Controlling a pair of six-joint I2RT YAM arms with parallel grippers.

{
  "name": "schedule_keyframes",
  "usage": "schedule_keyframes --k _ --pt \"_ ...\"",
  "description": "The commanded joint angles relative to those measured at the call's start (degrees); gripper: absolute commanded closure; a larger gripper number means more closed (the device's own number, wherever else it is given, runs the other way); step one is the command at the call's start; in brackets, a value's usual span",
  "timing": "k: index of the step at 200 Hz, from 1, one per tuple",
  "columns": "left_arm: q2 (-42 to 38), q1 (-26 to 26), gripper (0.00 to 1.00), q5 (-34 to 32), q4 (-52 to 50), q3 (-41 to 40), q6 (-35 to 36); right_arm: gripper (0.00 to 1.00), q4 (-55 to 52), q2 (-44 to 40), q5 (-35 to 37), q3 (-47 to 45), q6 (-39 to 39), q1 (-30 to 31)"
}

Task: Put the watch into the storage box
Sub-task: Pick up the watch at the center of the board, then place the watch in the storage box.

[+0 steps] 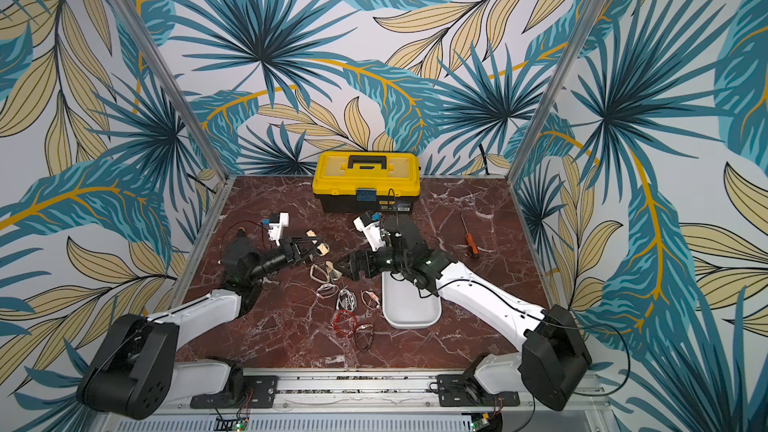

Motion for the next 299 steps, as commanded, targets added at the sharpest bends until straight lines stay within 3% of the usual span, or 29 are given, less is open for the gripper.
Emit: schedule_keyframes --k 1,24,68,134,235,299 --pt "3.2 -2.6 0.94 5.8 23.0 1.2 -6.4 0.00 13.6 -2.2 -7.4 -5.1 13.3 -4.5" --pt "4.2 -6.6 0.95 6.6 23.0 3.9 -3.0 0.00 18.4 -2.7 -9.5 -6.9 19.8 -7.0" --pt "4.1 -7.9 0.95 6.8 23.0 4.8 0.3 0.04 19.6 -1.8 -9.8 -6.9 24.3 -8.7" --pt "4.4 -9.0 0.95 6.8 22.9 4.5 1.5 0.28 24.9 2.9 -13.3 -6.2 28.5 -8.6" --pt "6.8 -9.9 0.95 6.3 23.0 4.7 2.7 0.45 26.1 6.9 -15.8 -5.4 28.8 -5.8" --pt "8.0 -10.1 0.95 5.7 23.0 4.2 4.1 0.68 31.0 8.8 -16.9 -6.7 32.3 -4.8"
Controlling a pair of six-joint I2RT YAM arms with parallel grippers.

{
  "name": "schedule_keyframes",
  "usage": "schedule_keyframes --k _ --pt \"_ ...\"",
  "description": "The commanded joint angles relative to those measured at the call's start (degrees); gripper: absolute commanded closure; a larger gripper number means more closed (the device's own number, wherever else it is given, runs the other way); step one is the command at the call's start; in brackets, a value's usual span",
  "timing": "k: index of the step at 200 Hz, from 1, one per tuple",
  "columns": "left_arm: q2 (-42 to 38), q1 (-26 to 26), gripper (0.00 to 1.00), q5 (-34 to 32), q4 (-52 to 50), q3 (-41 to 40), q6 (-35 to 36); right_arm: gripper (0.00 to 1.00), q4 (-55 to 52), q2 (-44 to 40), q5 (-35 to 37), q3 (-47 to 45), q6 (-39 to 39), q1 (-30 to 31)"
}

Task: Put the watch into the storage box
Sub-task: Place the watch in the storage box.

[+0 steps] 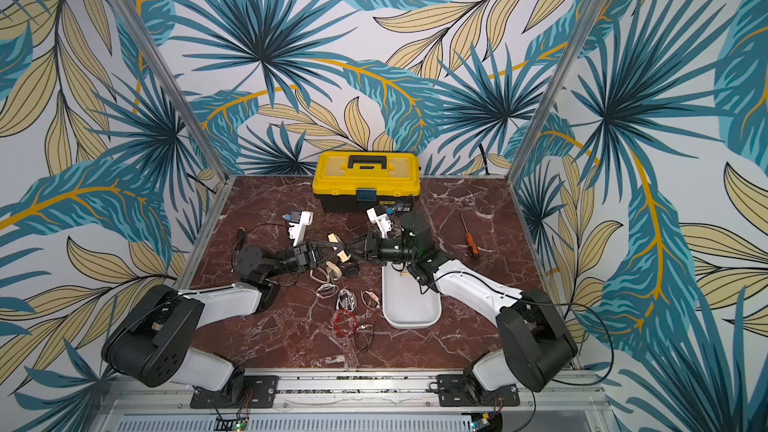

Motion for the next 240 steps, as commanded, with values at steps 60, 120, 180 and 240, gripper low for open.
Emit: schedule_keyframes --k 60,120,180,240 --pt "2.1 -0.2 0.87 -2.2 2.4 1.5 2.6 0.93 12.2 2.6 -4.4 -2.2 8.3 0.5" --pt "0.0 0.3 0.03 -8.1 2.4 -0.5 1.6 0.98 -5.4 -0.5 -1.0 0.8 -0.8 0.2" --pt "-13.4 3.6 0.00 -10.5 -21.9 -1.5 8.4 0.99 -54.0 -6.7 28.3 12.5 -24.0 -0.4" --pt "-29.5 3.0 0.00 -22.7 -69.7 7.4 30.6 0.99 -72.9 -9.0 51.5 11.6 -27.0 -0.4"
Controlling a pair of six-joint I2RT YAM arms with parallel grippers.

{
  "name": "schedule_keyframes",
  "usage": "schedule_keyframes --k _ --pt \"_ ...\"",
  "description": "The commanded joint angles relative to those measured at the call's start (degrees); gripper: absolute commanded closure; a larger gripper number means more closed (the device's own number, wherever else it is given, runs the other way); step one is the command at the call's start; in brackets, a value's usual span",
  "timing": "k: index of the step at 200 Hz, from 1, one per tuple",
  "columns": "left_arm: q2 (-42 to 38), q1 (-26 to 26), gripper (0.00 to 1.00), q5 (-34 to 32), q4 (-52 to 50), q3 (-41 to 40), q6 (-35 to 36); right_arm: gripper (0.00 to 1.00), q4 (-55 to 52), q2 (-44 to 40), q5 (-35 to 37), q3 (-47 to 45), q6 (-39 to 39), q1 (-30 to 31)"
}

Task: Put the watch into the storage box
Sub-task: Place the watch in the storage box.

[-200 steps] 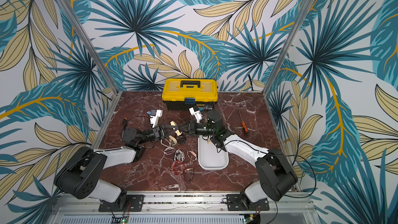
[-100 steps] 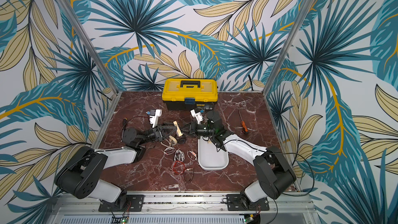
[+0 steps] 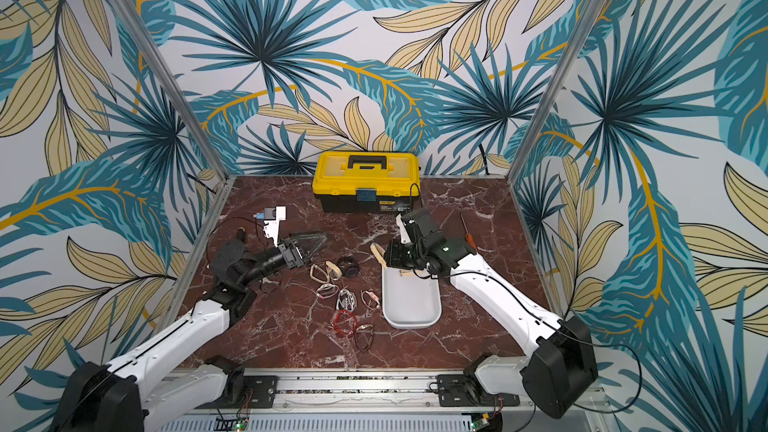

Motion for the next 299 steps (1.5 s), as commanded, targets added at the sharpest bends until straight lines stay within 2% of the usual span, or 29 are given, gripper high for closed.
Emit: schedule_keyframes --k 1,28,56,114,203,212,243,270,282,299 --pt "-3.3 -0.5 0.00 -6.4 -22.4 4.9 11.2 0.99 -13.3 -0.4 13.8 -1.4 -3.2 0.1" --pt "-4.7 -2.7 0.00 -10.8 -32.5 7.8 16.5 0.99 -15.2 0.7 18.7 -4.2 -2.6 0.3" --pt "-4.9 -4.2 0.00 -12.9 -35.8 8.3 17.8 0.99 -13.6 4.3 21.4 -5.8 -2.2 0.7" --pt "-7.2 -4.7 0.00 -13.5 -37.3 6.7 17.9 0.99 -11.5 13.3 26.4 -4.8 -4.1 0.9" --pt "-10.9 -4.8 0.00 -16.3 -38.1 2.9 15.5 0.96 -4.4 21.6 28.4 -5.5 -8.7 1.1" --pt "-11.5 -4.9 0.00 -16.8 -38.4 2.7 15.0 0.93 -4.2 21.8 28.3 -5.6 -8.8 1.1" --pt "-12.9 -5.8 0.00 -20.4 -43.1 2.7 13.4 0.68 -4.5 19.1 28.5 -6.3 -9.5 1.0" --pt "-12.4 -7.6 0.00 -28.6 -56.8 6.0 10.8 0.46 -3.2 12.1 23.4 -8.3 -10.6 1.1" --pt "-10.8 -8.1 0.00 -31.7 -63.7 8.5 9.0 0.41 -4.7 10.1 21.6 -7.9 -11.1 1.1" --pt "-8.1 -8.4 0.00 -32.4 -69.1 11.1 5.2 0.37 -7.0 7.7 18.7 -6.8 -12.2 1.1"
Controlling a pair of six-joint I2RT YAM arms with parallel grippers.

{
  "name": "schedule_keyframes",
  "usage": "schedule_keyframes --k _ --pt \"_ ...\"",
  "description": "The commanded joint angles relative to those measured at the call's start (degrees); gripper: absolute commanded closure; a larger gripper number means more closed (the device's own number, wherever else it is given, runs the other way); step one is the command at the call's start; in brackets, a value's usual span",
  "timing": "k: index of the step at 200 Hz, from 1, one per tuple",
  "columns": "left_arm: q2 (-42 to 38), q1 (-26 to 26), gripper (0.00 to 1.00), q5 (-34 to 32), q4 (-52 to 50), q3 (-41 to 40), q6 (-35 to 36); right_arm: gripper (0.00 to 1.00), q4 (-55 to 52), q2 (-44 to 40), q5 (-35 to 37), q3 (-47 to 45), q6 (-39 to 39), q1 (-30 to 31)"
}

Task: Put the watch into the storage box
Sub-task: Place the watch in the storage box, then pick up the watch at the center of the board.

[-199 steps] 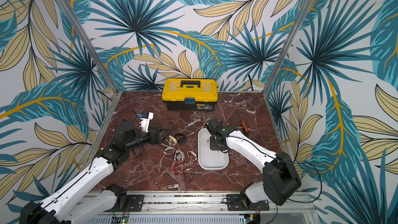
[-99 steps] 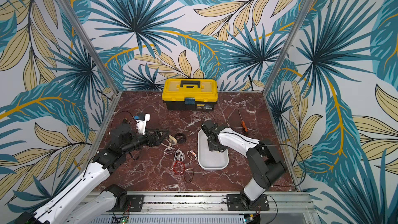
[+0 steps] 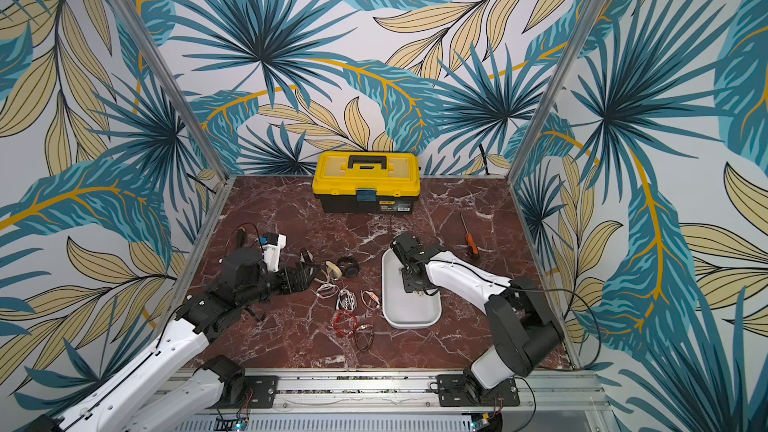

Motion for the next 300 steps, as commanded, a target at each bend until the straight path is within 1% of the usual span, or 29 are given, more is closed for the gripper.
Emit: schedule_keyframes --k 1,18,27,47,52,76,116,133,143,151,163,182,189,200,209,226,241,275,300 --pt "2.7 -0.7 0.00 -5.6 -12.9 5.3 -5.2 0.37 -2.9 -3.6 -5.0 0.6 -1.9 0.3" --pt "5.0 -1.3 0.00 -6.7 -15.8 7.4 -7.9 0.35 -5.0 -5.6 -7.4 2.0 -2.5 0.2" --pt "5.7 -1.5 0.00 -5.9 -16.1 8.4 -9.0 0.34 -6.5 -6.4 -9.0 3.2 -2.9 0.2" --pt "5.6 -1.7 0.00 -3.3 -12.9 9.0 -12.1 0.32 -8.7 -9.0 -12.3 5.2 -3.1 0.2" --pt "5.4 -1.9 0.00 -2.9 -12.0 8.8 -12.7 0.30 -8.6 -9.9 -13.2 5.2 -3.1 0.3" --pt "3.8 -2.9 0.00 -1.5 -8.6 6.8 -13.8 0.23 -5.1 -15.1 -15.8 1.9 -2.8 0.3" --pt "3.9 -2.7 0.00 -7.5 -8.9 2.8 -13.3 0.12 -0.5 -22.0 -19.1 -1.4 0.4 0.3" --pt "6.9 -1.7 0.01 -10.2 -10.8 3.0 -10.5 0.11 0.4 -24.6 -19.2 -1.9 2.0 0.3" --pt "9.5 -1.0 0.02 -10.6 -11.5 3.4 -7.9 0.11 0.4 -26.1 -18.5 -2.2 2.9 0.3" --pt "11.8 -0.4 0.04 -11.5 -12.3 3.8 -6.1 0.11 0.5 -27.4 -17.7 -2.8 3.6 0.3" --pt "14.7 1.0 0.11 -11.5 -11.8 4.5 -2.8 0.11 -0.4 -29.4 -15.9 -3.0 5.2 0.3" --pt "18.6 3.4 0.27 -10.2 -7.4 4.5 1.0 0.11 0.3 -32.8 -14.1 -4.4 6.6 0.3" --pt "20.3 4.4 0.28 -9.7 -5.5 4.7 2.4 0.11 0.1 -33.7 -13.9 -4.5 7.4 0.2" --pt "23.6 5.5 0.34 -9.0 -4.3 5.9 4.7 0.11 0.5 -34.6 -13.5 -4.8 8.1 0.3" --pt "26.6 6.8 0.37 -7.8 -4.3 7.6 6.6 0.11 -0.2 -34.7 -12.3 -4.4 9.1 0.3" --pt "31.5 8.8 0.38 -4.9 -4.5 11.3 9.0 0.11 -0.1 -34.2 -12.2 -3.8 9.8 0.2" --pt "33.5 9.6 0.40 -2.5 -6.2 14.2 10.8 0.11 -0.8 -32.9 -11.4 -2.9 11.2 0.2" --pt "31.3 9.6 0.40 -1.3 -8.1 15.5 13.1 0.11 0.9 -30.9 -14.4 -3.1 11.9 0.3" --pt "31.4 9.4 0.40 -0.2 -7.1 14.7 13.1 0.10 1.1 -32.2 -16.0 -3.8 9.0 0.5"
